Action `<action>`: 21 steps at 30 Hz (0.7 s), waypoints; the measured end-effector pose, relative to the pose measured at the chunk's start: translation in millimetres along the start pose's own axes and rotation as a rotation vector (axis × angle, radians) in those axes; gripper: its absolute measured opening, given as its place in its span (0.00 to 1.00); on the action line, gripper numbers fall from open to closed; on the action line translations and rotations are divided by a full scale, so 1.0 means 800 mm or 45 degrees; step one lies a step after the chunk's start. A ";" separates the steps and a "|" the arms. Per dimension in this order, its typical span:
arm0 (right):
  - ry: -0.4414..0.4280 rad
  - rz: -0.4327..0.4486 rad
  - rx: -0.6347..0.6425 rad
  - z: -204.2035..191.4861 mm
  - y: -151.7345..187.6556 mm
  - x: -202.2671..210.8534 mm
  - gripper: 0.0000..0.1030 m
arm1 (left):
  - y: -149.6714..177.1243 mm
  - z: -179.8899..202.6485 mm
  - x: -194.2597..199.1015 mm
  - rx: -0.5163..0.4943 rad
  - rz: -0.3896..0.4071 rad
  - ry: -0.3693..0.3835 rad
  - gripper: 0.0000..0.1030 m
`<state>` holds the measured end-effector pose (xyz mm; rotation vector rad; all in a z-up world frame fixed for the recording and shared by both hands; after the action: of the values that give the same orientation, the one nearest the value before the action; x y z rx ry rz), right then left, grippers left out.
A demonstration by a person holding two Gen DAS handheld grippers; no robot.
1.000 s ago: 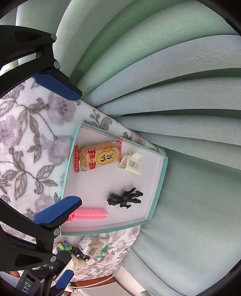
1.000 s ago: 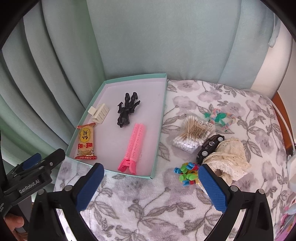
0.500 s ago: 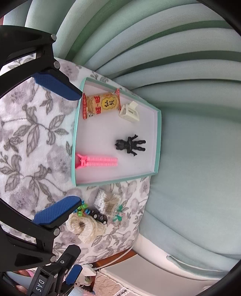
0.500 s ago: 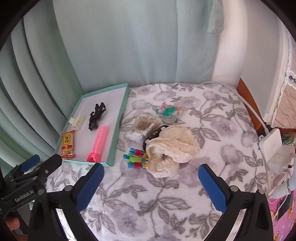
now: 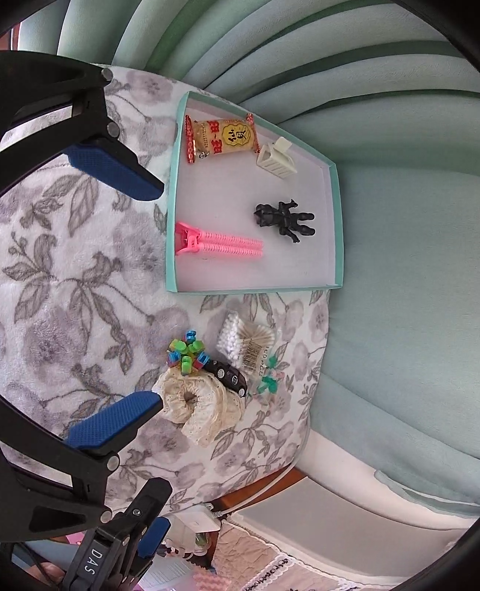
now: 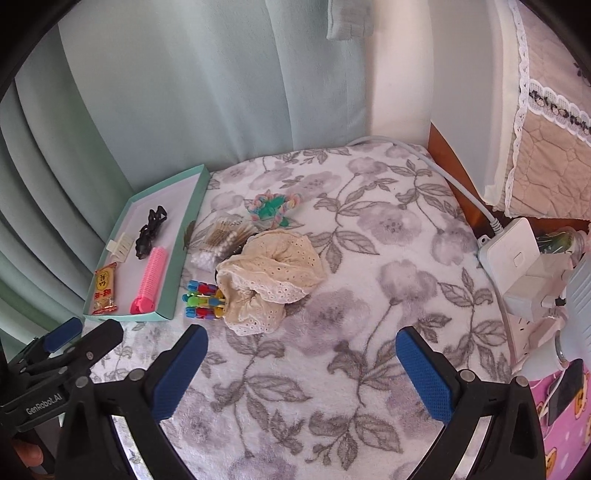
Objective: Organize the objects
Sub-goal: 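Withdraw both open tools from the box lid toward the remaining items, then grasp the cream lace fabric with the right tool while the left tool grasps the colourful block toy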
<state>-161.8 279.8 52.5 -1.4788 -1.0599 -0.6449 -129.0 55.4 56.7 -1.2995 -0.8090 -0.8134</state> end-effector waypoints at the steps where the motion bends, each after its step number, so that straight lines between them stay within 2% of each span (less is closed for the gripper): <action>1: -0.007 -0.005 0.001 0.000 0.000 -0.003 1.00 | 0.000 0.001 -0.004 0.000 -0.008 0.003 1.00; 9: -0.028 -0.036 0.023 -0.007 -0.013 -0.035 0.98 | -0.006 0.013 -0.033 -0.036 -0.037 -0.004 0.98; 14: -0.034 -0.063 0.025 -0.010 -0.023 -0.057 0.90 | -0.009 0.021 -0.058 -0.048 -0.085 0.011 0.85; 18: -0.041 -0.086 0.036 -0.012 -0.029 -0.073 0.86 | -0.012 0.024 -0.071 -0.047 -0.102 0.028 0.82; 21: -0.049 -0.096 0.045 -0.014 -0.033 -0.082 0.84 | -0.013 0.027 -0.081 -0.063 -0.115 0.036 0.73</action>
<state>-211.9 251.2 10.6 -1.4312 -1.1559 -0.6492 -170.8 79.8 7.5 -1.2993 -0.8343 -0.9269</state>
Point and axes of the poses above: each gripper's, at about its wrist camera, not at the fingertips, and x roughly against the way its jaws point, z to its right, y to its underside, the point moved 7 cm from there along -x, roughly the way its jaws point, and after that the axes turned 4 degrees about -z, right-handed, at the moved point
